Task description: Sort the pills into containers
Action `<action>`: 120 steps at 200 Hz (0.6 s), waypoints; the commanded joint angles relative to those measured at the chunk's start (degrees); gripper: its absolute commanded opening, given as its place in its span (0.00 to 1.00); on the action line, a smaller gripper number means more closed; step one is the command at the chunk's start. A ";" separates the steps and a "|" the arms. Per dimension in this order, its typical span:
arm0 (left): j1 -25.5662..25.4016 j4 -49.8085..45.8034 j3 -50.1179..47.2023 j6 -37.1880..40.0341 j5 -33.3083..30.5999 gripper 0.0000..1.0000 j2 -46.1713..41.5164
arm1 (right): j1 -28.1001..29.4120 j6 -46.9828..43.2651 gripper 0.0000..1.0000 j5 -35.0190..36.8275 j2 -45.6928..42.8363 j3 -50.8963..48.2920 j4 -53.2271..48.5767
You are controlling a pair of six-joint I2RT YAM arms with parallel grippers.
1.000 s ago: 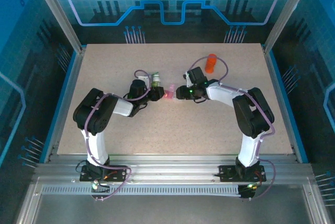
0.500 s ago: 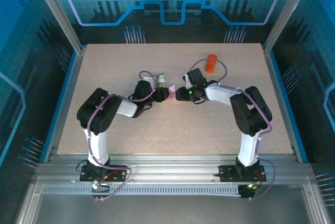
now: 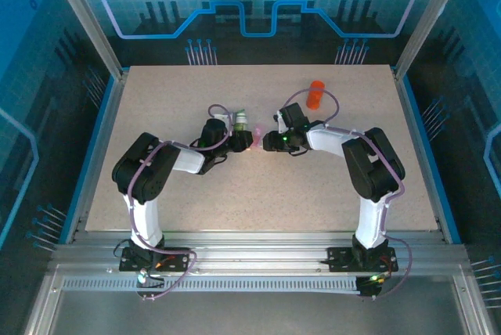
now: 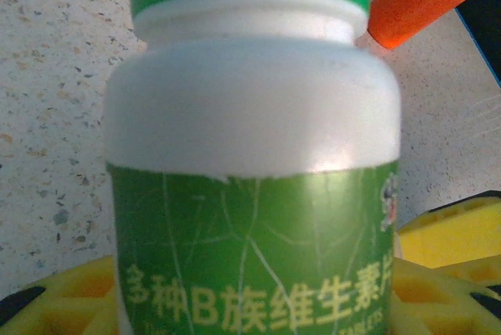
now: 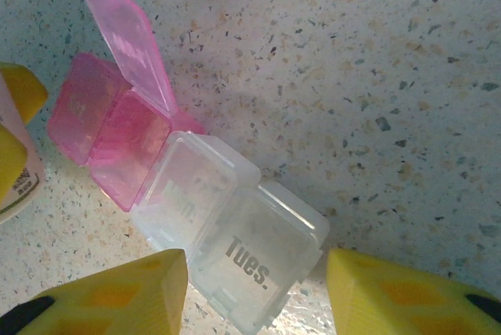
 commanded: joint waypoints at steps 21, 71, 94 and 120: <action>-0.38 -1.57 -0.26 5.42 -0.74 0.00 -7.82 | -0.69 0.27 0.53 -1.01 -2.71 -0.91 -0.22; -0.74 -9.29 -3.50 19.79 3.51 0.00 -19.16 | -0.81 -2.03 0.56 -0.60 -14.57 -6.27 -0.92; -0.98 -12.75 -5.65 27.56 5.19 0.00 -24.45 | -0.79 -4.55 0.58 -0.58 -22.42 -12.06 1.49; -1.14 -22.83 -2.95 35.45 7.08 0.00 -27.00 | -0.93 -6.24 0.58 0.45 -32.28 -21.20 7.15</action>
